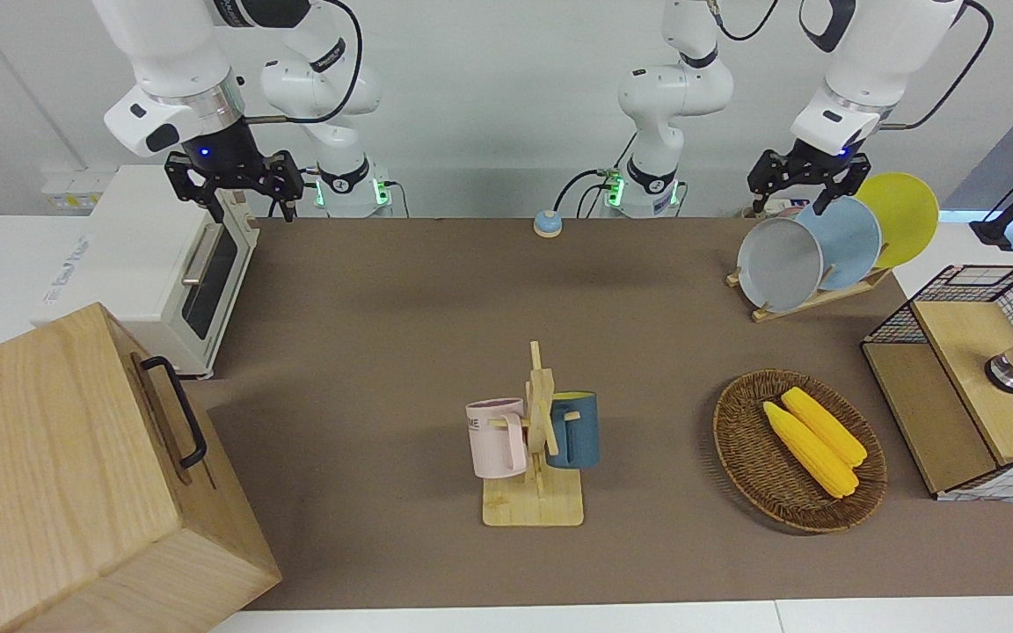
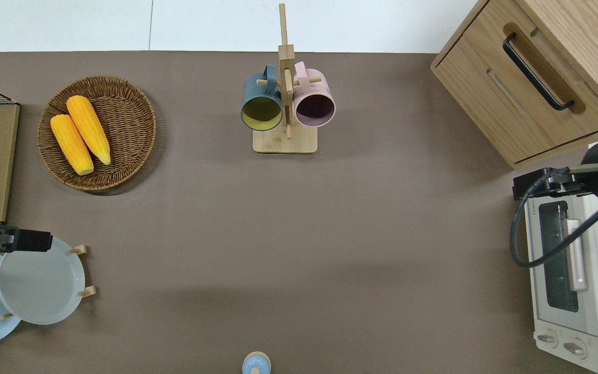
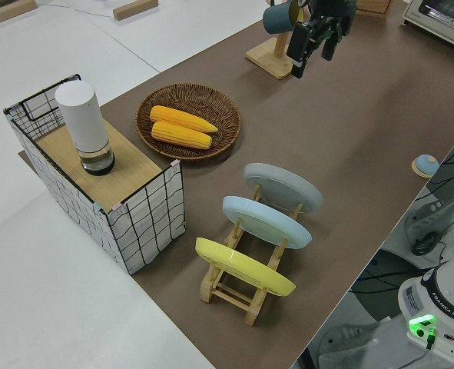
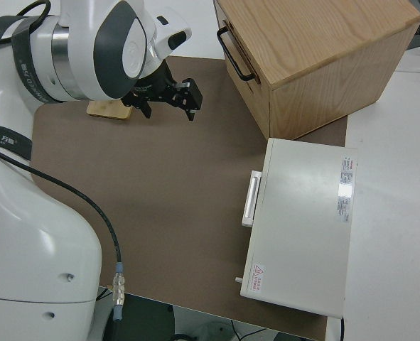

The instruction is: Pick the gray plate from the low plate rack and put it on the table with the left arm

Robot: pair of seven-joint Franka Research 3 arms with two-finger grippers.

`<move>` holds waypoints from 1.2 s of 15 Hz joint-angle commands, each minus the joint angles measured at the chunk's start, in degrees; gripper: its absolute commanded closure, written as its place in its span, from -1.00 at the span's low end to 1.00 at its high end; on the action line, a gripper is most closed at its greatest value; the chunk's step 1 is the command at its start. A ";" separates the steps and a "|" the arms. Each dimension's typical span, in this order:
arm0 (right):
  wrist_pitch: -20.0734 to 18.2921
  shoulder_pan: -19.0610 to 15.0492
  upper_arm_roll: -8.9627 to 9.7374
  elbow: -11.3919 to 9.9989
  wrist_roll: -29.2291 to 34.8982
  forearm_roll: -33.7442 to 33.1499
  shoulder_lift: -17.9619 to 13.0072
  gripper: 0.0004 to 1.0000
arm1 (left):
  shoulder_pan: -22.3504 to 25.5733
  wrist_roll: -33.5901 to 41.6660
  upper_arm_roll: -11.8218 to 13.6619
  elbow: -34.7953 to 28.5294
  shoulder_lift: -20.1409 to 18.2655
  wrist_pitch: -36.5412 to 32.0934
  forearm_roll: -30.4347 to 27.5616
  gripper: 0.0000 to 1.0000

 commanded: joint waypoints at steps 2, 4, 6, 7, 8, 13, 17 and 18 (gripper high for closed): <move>-0.05 0.42 -0.34 0.37 0.22 0.15 0.02 -0.97 | 0.13 6.50 4.00 -0.69 0.06 0.52 2.74 -1.00; -0.05 0.42 -0.34 0.37 0.22 0.15 0.02 -0.97 | 0.13 8.16 5.32 -0.95 0.06 1.22 3.18 -1.00; -0.05 0.42 -0.34 0.37 0.22 0.15 0.02 -0.97 | 0.57 9.58 6.55 -1.91 0.06 2.62 3.88 -1.00; -0.05 0.42 -0.34 0.37 0.22 0.15 0.02 -0.97 | 0.75 10.10 6.81 -3.14 -0.12 3.85 5.02 -1.00; -0.05 0.42 -0.34 0.37 0.22 0.15 0.02 -0.97 | 0.84 10.54 6.90 -4.80 -0.55 5.34 5.81 -1.00; -0.05 0.42 -0.34 0.37 0.22 0.15 0.11 -0.97 | 2.59 10.63 7.08 -8.85 -0.73 7.81 5.99 -1.00; -0.05 0.42 -0.34 0.37 0.22 0.15 0.02 -0.97 | 4.00 10.55 6.91 -13.68 -1.61 11.76 5.91 -1.00; -0.05 0.42 -0.34 0.37 0.22 0.15 0.02 -0.97 | 4.18 10.55 6.90 -15.26 -1.79 12.99 5.91 -1.00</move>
